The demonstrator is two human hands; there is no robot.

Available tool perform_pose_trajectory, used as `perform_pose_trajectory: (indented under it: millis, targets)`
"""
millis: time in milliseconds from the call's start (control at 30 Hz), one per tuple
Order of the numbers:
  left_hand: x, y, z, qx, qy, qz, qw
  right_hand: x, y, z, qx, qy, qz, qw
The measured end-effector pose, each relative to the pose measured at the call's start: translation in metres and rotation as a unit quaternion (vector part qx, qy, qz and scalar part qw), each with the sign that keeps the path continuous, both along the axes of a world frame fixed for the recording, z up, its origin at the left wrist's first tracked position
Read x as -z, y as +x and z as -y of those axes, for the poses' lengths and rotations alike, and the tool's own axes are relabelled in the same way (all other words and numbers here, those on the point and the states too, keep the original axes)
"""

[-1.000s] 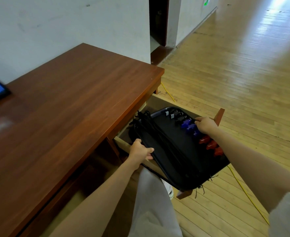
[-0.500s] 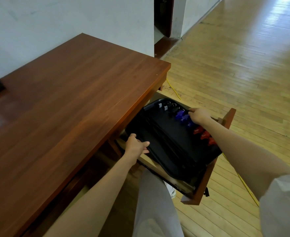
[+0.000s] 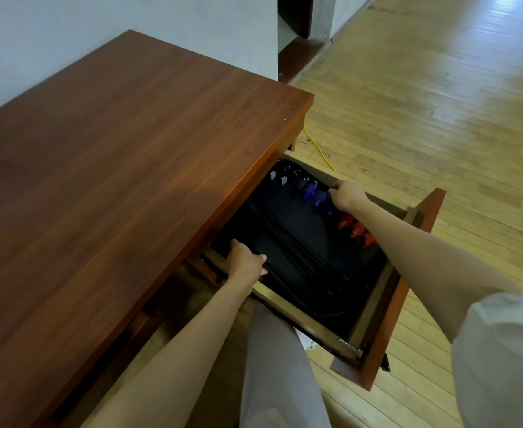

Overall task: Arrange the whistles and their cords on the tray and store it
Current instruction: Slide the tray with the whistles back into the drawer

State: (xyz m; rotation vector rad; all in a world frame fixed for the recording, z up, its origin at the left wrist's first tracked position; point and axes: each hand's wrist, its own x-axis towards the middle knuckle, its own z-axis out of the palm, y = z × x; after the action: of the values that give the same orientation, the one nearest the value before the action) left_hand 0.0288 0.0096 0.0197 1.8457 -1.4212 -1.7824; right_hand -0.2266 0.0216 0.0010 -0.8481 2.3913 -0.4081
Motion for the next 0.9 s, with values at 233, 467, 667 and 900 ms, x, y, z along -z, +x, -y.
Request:
perform_pose_trajectory:
  millis: [233, 467, 667, 900]
  targets:
    - [0.021, -0.018, -0.004, -0.011, 0.023, 0.006, 1.000, 0.012, -0.010, 0.009, 0.003, -0.021, 0.008, 1.000]
    - [0.046, -0.023, -0.008, -0.033, 0.063, 0.020, 0.997, 0.024, -0.008, 0.018, -0.022, -0.021, -0.002, 1.000]
    - [0.055, -0.033, -0.006, -0.028, 0.102, 0.073, 0.992, 0.041, -0.007, 0.022, -0.033, -0.011, 0.016, 0.999]
    - [0.062, -0.042, -0.007, 0.020, 0.118, 0.107, 0.987, 0.064, -0.008, 0.018, -0.028, -0.009, 0.038, 0.999]
